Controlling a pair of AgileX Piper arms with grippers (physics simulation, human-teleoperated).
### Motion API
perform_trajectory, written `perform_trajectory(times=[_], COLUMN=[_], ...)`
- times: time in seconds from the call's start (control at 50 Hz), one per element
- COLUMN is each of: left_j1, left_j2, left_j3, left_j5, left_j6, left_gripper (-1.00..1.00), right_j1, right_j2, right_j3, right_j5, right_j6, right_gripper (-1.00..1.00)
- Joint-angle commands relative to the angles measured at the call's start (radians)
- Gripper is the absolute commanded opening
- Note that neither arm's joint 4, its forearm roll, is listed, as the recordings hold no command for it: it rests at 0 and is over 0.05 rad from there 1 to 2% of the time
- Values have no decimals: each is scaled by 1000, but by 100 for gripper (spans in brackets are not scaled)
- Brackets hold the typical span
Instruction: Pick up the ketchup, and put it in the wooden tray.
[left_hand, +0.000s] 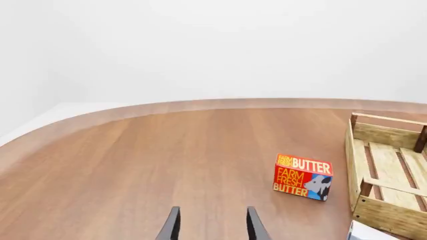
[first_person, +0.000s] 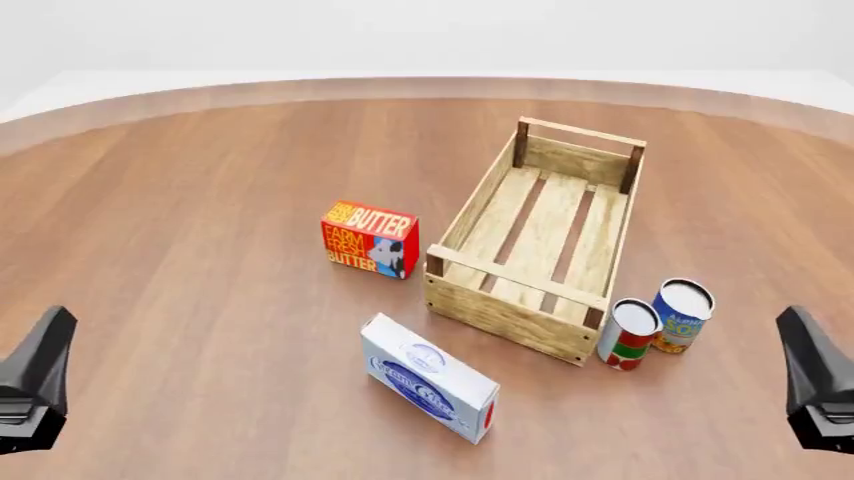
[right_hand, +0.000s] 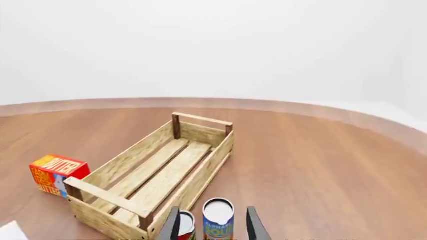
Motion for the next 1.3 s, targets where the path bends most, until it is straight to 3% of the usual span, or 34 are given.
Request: perform_trajectory(times=[0.02,0.16,0.2,0.34,0.42,0.54,0.78,1.12,1.24,1.3], left_j1=[0,0,0,0,0,0,0,0,0,0], left_j2=[0,0,0,0,0,0,0,0,0,0], left_j3=[0,0,0,0,0,0,0,0,0,0], left_j5=[0,0,0,0,0,0,0,0,0,0], left_j6=[0,0,0,0,0,0,0,0,0,0], left_gripper=[100,100,100,100,100,100,100,100,100,100], right_j1=[14,82,107,221,270,310,409,524,571,583], right_j2=[6,29,99,212,273,296,483,514,604,582], right_j3=[-3,-4,-1,1,1,1,1,0,0,0], right_j5=[9,6,-48,-128,-177,-193,-342,-373,-446,-424], right_j6=[11,1,2,57,40,85,51,33,12,14], right_gripper=[100,100,100,100,100,100,100,100,100,100])
